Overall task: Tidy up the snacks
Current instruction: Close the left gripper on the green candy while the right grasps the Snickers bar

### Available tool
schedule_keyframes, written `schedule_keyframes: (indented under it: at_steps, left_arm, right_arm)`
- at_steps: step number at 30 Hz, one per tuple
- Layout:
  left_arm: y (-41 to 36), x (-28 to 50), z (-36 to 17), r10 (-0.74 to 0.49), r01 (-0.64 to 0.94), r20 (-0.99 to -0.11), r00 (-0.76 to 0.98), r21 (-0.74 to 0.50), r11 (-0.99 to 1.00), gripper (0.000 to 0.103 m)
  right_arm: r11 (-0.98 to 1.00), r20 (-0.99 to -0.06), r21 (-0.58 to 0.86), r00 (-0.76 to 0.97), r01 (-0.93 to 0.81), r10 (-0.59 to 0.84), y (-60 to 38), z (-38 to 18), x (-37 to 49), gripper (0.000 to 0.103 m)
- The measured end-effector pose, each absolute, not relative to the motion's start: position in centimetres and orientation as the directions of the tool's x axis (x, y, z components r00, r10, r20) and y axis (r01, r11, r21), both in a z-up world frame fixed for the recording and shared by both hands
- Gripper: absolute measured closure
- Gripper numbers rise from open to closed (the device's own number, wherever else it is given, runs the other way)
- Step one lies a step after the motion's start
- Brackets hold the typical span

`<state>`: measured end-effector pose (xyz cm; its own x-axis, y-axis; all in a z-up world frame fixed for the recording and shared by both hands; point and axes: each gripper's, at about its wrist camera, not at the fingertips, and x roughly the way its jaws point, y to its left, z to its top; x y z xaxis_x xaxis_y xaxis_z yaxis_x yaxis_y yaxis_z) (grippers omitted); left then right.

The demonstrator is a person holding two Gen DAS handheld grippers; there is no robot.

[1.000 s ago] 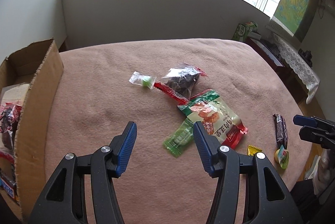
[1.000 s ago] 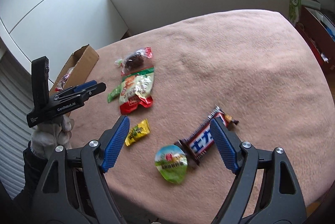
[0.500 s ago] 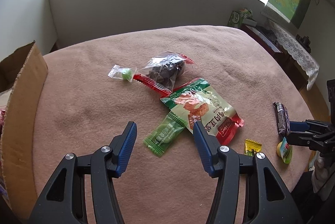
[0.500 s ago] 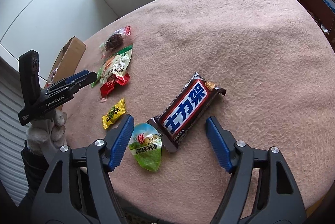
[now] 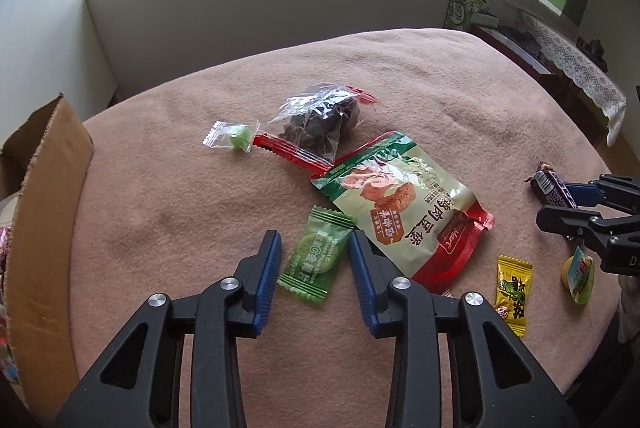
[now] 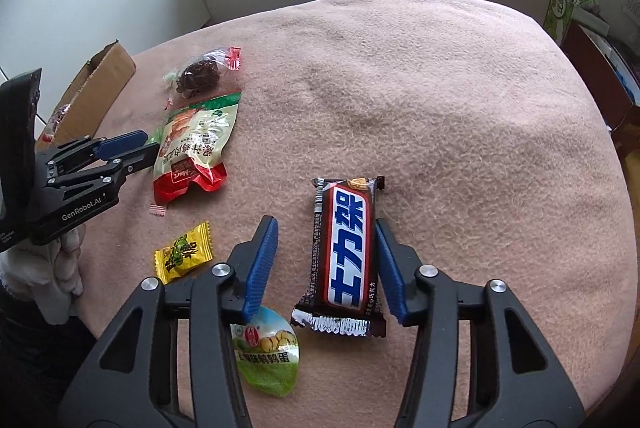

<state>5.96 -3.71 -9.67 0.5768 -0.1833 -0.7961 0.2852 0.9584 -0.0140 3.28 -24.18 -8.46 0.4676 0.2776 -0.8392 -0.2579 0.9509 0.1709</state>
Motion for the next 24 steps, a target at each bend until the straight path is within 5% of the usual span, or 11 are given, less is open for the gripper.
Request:
schedule_keyframes:
  at_steps: [6,24]
  left_arm:
    - [-3.5,5.8,-9.6,-0.179,0.267,-0.792,0.584,-0.021,0.963,0.083]
    - [-0.2,4.4,-6.6,-0.285,0.24,-0.731,0.621,-0.169,0.956,0.084]
  right_arm:
    - [0.959,-0.835,0.113,0.499,-0.259,0.233,-24.4,-8.4,3.2,0.073]
    - [0.936,-0.766,0.199,0.55,-0.29,0.333,-21.7,-4.7,3.5,0.074]
